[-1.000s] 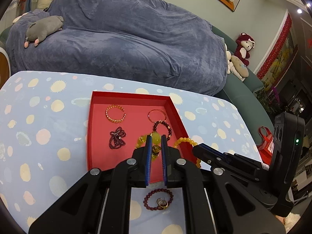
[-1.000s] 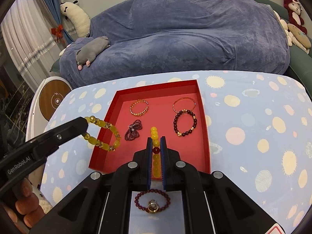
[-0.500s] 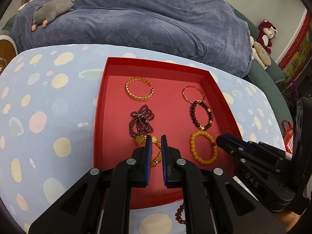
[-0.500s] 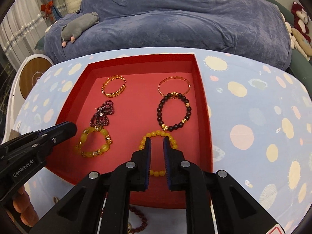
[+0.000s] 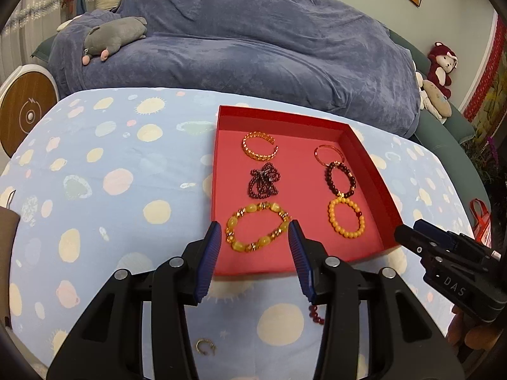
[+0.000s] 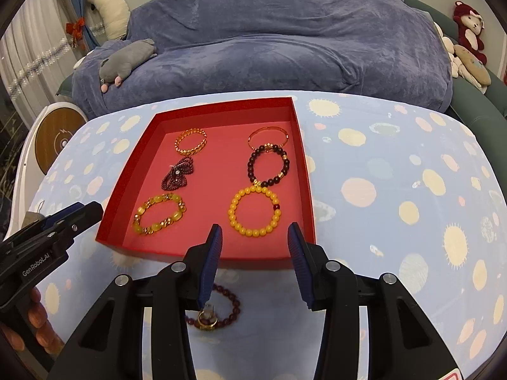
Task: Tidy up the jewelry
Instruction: 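Carry both bead bracelets into the red box and open both tools, then grasp the dark red bead bracelet with pendant using the right tool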
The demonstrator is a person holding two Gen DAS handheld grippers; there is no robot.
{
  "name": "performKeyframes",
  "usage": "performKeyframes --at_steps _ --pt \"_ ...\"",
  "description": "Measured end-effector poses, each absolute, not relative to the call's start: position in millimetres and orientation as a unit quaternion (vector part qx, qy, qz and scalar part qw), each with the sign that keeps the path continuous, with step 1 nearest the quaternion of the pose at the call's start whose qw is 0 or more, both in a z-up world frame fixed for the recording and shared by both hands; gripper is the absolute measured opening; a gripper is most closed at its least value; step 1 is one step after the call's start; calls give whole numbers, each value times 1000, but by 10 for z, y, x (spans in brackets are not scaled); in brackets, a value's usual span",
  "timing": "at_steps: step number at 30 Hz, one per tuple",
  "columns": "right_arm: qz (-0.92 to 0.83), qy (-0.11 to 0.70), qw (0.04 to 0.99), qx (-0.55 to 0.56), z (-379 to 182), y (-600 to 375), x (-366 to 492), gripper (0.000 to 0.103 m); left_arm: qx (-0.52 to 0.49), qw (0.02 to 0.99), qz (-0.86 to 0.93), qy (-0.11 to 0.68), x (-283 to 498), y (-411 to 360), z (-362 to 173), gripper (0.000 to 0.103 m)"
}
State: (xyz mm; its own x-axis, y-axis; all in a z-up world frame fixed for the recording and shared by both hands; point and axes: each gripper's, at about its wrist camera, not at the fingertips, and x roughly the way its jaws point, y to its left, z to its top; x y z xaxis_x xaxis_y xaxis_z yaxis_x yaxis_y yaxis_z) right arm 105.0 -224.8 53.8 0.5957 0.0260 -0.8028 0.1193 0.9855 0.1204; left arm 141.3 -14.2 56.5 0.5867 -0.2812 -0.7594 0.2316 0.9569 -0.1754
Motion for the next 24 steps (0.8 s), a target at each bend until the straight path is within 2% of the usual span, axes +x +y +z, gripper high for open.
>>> performKeyframes --at_steps 13,24 --pt "-23 494 862 109 159 -2041 435 42 -17 871 -116 477 708 169 144 42" --pt "-23 513 850 119 -5 -1962 279 42 -36 863 -101 494 629 333 -43 42"
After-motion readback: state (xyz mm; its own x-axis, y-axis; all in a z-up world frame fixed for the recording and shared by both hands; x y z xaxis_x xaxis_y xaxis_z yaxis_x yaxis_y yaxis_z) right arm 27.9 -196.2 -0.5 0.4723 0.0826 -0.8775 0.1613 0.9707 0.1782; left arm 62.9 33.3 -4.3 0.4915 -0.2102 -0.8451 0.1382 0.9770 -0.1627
